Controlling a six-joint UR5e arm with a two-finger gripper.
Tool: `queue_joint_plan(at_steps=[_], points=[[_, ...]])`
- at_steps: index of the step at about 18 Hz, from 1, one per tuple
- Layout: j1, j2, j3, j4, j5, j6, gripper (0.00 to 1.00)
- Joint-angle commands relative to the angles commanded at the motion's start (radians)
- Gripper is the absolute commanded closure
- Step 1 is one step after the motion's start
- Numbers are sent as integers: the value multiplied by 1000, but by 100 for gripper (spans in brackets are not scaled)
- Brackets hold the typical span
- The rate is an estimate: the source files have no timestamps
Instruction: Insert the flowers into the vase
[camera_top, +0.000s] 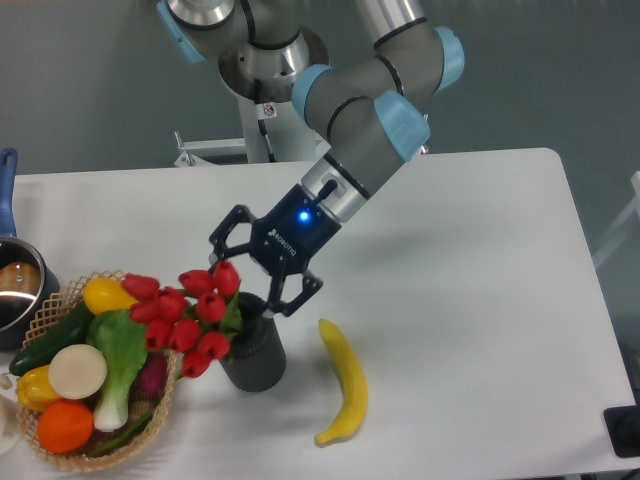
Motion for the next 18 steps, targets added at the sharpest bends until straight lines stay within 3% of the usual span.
queue_joint_plan(at_steps=[6, 9, 14, 18], points=[[112, 104, -100, -2, 6, 0, 0], [149, 126, -123, -2, 92, 0, 0], [190, 140, -89, -2, 487, 38, 0], [215, 34, -13, 0, 769, 193, 0]])
